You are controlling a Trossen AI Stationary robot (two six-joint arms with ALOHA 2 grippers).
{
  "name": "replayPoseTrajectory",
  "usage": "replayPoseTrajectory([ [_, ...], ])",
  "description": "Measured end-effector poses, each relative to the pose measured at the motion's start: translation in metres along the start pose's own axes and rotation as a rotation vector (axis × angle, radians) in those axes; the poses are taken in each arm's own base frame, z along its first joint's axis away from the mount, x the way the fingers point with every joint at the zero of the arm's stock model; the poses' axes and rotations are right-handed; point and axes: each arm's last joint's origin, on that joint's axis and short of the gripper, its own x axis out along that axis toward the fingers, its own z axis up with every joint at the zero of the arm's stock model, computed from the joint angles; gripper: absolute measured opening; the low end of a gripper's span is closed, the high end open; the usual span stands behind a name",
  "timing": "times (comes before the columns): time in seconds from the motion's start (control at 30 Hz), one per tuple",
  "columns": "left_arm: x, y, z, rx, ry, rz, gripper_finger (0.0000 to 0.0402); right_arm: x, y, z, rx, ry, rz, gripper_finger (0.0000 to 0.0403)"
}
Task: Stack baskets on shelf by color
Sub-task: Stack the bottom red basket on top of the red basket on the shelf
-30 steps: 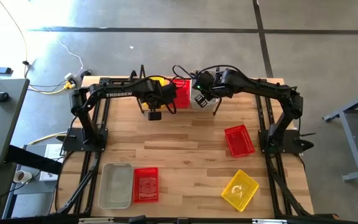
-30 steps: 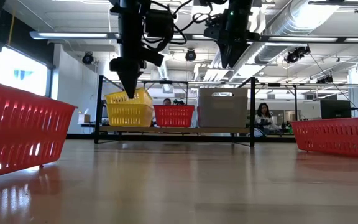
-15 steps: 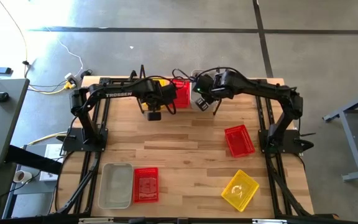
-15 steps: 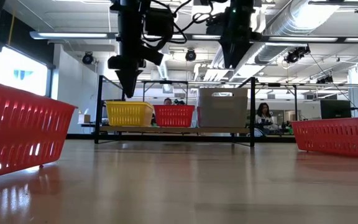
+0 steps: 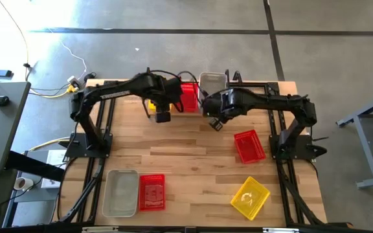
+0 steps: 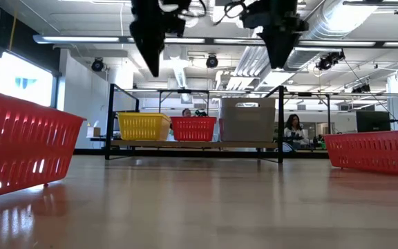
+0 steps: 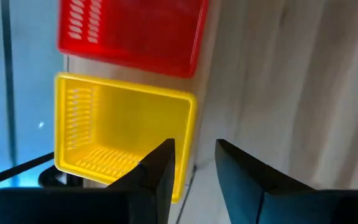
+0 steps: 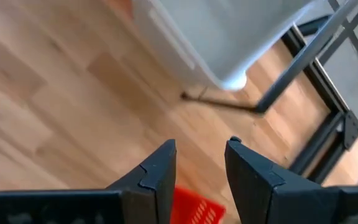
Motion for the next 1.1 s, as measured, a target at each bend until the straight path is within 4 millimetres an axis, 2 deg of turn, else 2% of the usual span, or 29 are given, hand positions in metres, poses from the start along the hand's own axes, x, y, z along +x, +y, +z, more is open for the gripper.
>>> replayPoseTrajectory([
  [0.13, -0.027, -0.001, -0.011, -0.054, -0.091, -0.035, 0.0104, -0.008, 0.012, -0.017, -0.032, 0.025, -0.02, 0.0124],
  [0.33, -0.07, -0.007, -0.032, -0.113, -0.225, -0.044, 0.0104, -0.024, 0.029, -0.036, -0.064, -0.033, 0.001, 0.0124],
  [0.57, -0.103, -0.019, -0.053, -0.176, -0.331, -0.064, 0.0104, -0.035, 0.037, -0.064, -0.081, -0.076, 0.015, 0.0124],
  [0.7, -0.107, -0.029, -0.063, -0.204, -0.348, -0.085, 0.0104, -0.027, 0.028, -0.094, -0.049, -0.01, 0.026, 0.0124],
  [0.87, -0.104, -0.042, -0.069, -0.245, -0.335, -0.091, 0.0104, -0.031, 0.01, -0.127, -0.033, 0.014, 0.095, 0.0124],
  [1.1, -0.099, -0.069, -0.072, -0.297, -0.297, -0.166, 0.0104, -0.039, -0.009, -0.153, -0.032, -0.01, 0.28, 0.0124],
])
